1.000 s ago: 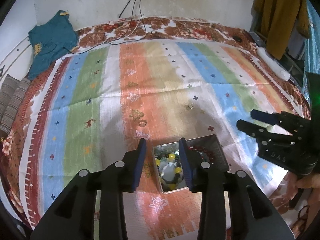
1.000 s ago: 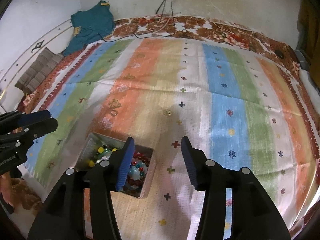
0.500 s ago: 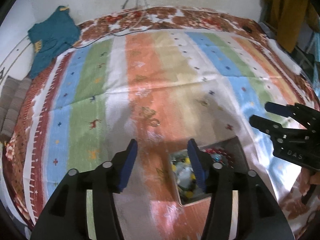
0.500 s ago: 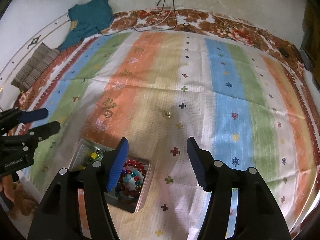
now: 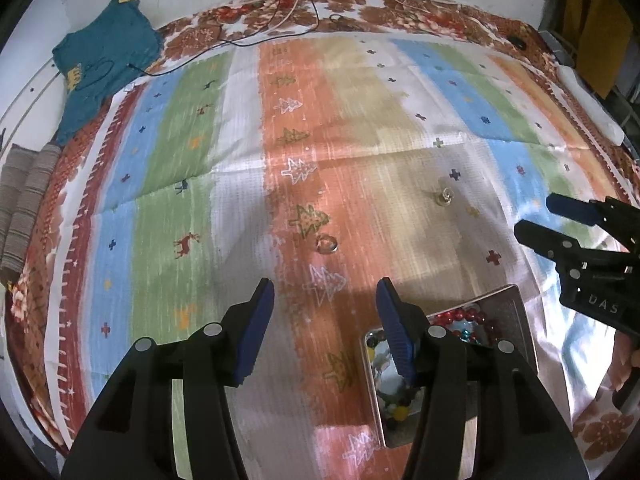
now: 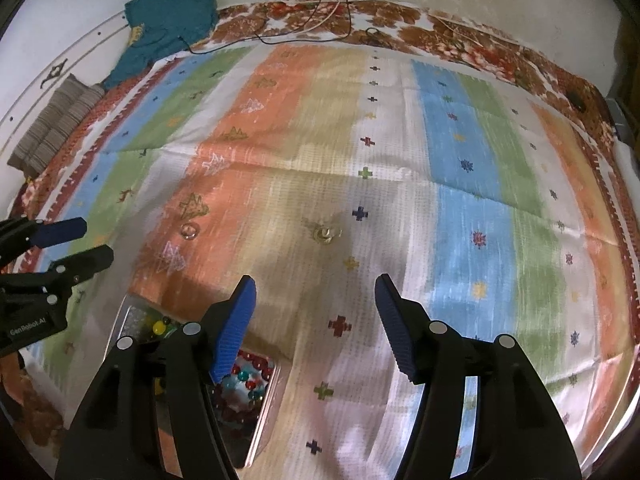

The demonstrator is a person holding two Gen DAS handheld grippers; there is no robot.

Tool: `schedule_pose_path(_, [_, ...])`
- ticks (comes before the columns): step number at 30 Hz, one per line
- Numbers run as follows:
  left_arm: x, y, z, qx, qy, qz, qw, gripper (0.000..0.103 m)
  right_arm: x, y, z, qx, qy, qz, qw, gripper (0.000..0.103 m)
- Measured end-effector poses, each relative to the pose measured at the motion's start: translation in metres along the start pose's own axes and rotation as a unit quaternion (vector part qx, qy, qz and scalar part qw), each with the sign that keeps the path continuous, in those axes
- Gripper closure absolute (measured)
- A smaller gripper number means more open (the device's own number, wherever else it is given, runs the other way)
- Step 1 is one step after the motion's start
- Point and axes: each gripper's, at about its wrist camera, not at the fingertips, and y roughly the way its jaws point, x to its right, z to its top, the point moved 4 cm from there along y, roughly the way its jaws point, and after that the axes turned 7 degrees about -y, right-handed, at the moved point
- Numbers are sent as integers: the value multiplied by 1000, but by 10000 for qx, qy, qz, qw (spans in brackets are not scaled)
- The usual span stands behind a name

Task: Organize jewelry
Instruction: 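Move both grippers forward toward the two small rings on the cloth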

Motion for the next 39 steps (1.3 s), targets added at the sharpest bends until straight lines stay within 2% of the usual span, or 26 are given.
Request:
schedule_pose_path(15, [-7,42,6,-423,62,120,9990,49,12,45,13,-326,88,-138,9993,41])
schedule_pose_path(20, [-10,60,9,-595,62,76,9982,49,15,57,16,-431,176,-45,9989,41])
schedule_pose_path(23, [-8,66,10,-630,88,96,9979,49,18,66,18,-442,209,-181,9986,41])
schedule_pose_path(39, [-3,95,19,-861,241,134,9959,49,22,107,20,-848,160,-270,9959,41])
